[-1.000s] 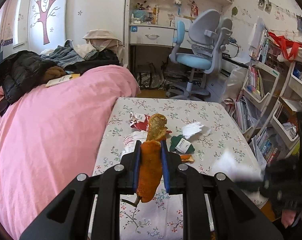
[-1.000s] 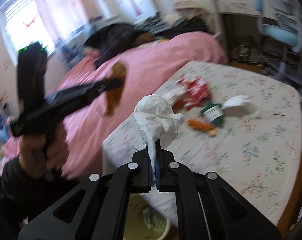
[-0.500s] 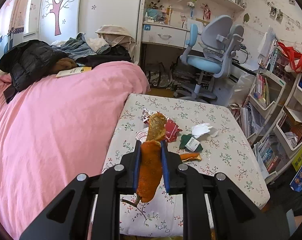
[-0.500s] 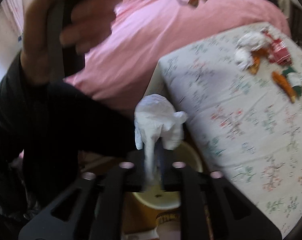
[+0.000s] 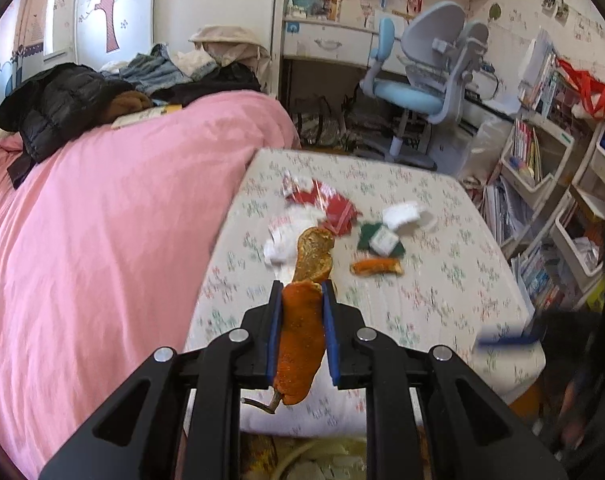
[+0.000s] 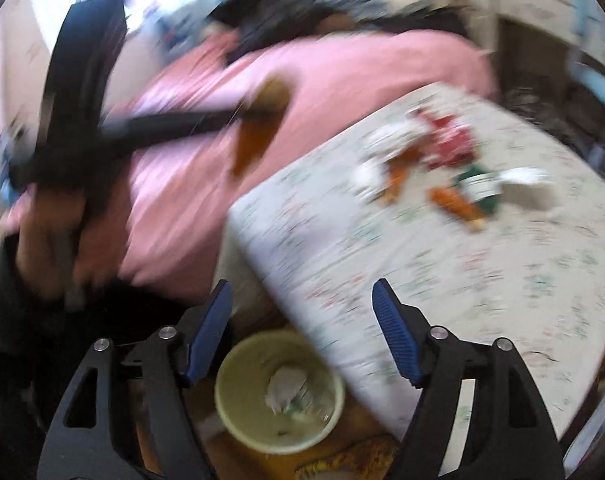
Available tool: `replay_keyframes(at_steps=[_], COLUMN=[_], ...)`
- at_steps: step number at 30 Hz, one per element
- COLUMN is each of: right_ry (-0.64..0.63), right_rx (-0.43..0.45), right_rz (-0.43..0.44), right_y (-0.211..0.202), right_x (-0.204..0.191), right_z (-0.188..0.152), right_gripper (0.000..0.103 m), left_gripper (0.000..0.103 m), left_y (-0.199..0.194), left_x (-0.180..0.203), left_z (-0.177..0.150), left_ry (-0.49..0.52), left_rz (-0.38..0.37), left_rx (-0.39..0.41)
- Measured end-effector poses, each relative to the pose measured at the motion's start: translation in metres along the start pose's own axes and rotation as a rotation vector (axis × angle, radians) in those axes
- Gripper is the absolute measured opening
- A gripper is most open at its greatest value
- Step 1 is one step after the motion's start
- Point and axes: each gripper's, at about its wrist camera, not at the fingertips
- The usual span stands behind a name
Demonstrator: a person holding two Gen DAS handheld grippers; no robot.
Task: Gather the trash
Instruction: 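Carry the orange peel into the yellow bin and open the left gripper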
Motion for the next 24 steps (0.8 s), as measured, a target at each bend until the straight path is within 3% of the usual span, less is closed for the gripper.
replay_keyframes(at_steps=[5,12,15,16,17,19,24], right_ry=[0.104,0.117,0.110,0.114,0.118,0.128,0.163], right_rx=[0.101,0.147,0.168,0.173,0.178,0.186,0.189], right_rz=[-0.090,-0.095,-0.102,-0.100,-0.102,-0.107,-0.109], right_y=[-0.026,-0.042,-0.051,-0.053,-0.054,-0.054,-0.052], right_x=[0.029,0.026,0.024,0.024,0.024,0.026,0.028], right_z=[0.014,0.023,0.026,0.027,0.027,0.028,0.026], right_gripper=[0.074,0.074,0.074,0.074,0.074,0.074,0.074], left_gripper=[0.019,0.019,0.021,0.030,0.050,0.067,0.071], left_y=[-0.005,-0.011,-0.014,-0.015,-0.017,-0.024,-0.034], left_x=[0.018,0.051,0.060,0.064,0.067,0.071,0.067], left_z=[-0.033,-0.095,-0.127,-0.139,-0.146,-0.156,-0.148], left_ry=[0.019,0.068,0.083,0.096,0.106,0.142,0.133], left_rz=[-0.010,-0.037,-0.045,-0.049,-0.048,-0.034,-0.012], left_rx=[-0.089,-0.260,-0.369,-0.418,-0.444,-0.455,-0.390])
Point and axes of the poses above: each gripper's, at about its wrist camera, not at the fingertips, and y roughly the way its jaws point, x to its right, z to its top, and after that the axes turned 13 degrees about x, right-handed
